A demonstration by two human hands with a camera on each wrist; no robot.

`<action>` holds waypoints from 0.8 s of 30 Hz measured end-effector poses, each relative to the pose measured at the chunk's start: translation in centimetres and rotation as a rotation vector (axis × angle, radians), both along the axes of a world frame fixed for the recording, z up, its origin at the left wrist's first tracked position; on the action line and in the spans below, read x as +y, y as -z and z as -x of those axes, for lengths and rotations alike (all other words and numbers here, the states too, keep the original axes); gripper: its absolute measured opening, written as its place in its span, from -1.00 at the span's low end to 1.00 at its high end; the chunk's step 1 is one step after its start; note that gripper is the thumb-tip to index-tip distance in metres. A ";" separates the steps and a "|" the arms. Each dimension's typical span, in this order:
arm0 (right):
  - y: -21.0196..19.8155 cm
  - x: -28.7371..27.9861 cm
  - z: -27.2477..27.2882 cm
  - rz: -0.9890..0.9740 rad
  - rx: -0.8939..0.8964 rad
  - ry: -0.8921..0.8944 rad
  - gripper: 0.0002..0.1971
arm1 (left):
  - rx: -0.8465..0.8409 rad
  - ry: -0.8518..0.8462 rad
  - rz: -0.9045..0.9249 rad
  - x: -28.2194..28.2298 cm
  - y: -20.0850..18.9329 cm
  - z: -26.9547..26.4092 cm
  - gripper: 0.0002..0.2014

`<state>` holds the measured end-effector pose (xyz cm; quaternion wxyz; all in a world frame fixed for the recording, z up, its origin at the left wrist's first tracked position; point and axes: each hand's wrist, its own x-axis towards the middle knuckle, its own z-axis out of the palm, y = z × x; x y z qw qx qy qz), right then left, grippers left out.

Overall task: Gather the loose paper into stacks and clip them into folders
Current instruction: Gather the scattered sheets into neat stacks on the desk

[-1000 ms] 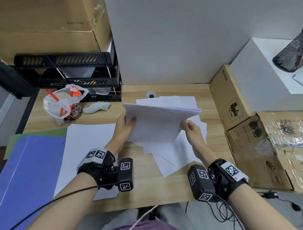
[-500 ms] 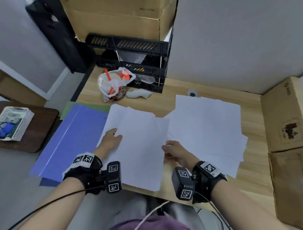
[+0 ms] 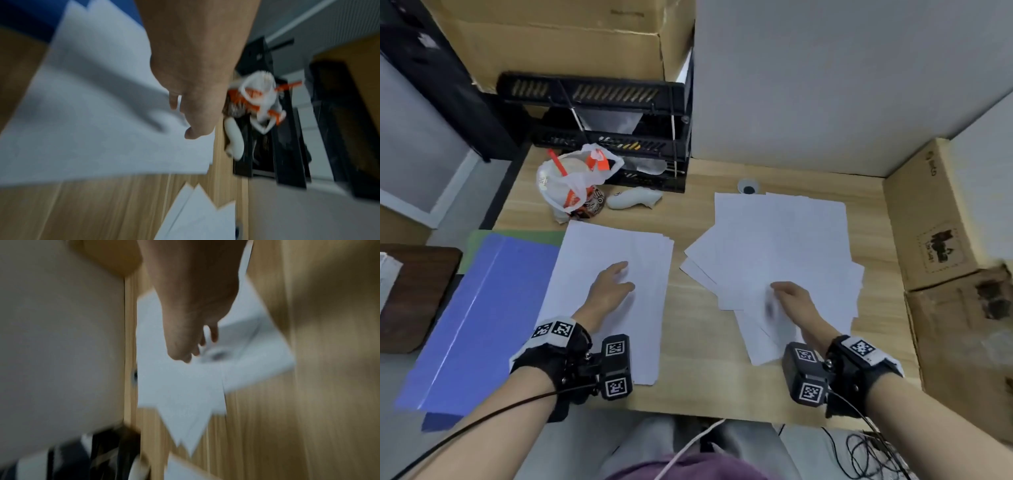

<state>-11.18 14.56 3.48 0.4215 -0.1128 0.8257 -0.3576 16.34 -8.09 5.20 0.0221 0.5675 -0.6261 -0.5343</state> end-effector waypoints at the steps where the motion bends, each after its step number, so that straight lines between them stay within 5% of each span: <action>1: 0.0 1.7 1.6 -0.016 0.074 0.062 -0.70 | 0.021 0.049 -0.012 0.3 0.4 1.7 -0.45; 4: -0.4 6.4 3.8 -0.084 0.108 0.069 -0.62 | 0.043 0.211 -0.056 1.6 0.7 6.5 -0.48; 10: 1.8 12.1 1.6 -0.252 -0.035 -0.273 -0.51 | 0.007 0.530 -0.021 3.7 2.5 14.7 -0.45; 14: 1.7 14.0 1.1 -0.154 -0.142 -0.181 -0.65 | -0.050 0.670 -0.028 5.5 4.3 17.8 -0.45; 18: 1.1 14.7 4.3 -0.119 -0.059 0.147 -0.70 | -0.034 0.659 -0.075 8.3 5.2 17.5 -0.58; 21: 1.6 14.0 8.2 -0.126 0.035 0.281 -0.55 | 0.092 0.661 -0.213 9.3 4.1 16.6 -0.65; 24: 3.0 12.8 12.1 -0.215 0.091 0.216 -0.21 | 0.179 0.354 -0.150 8.3 3.4 15.0 -0.62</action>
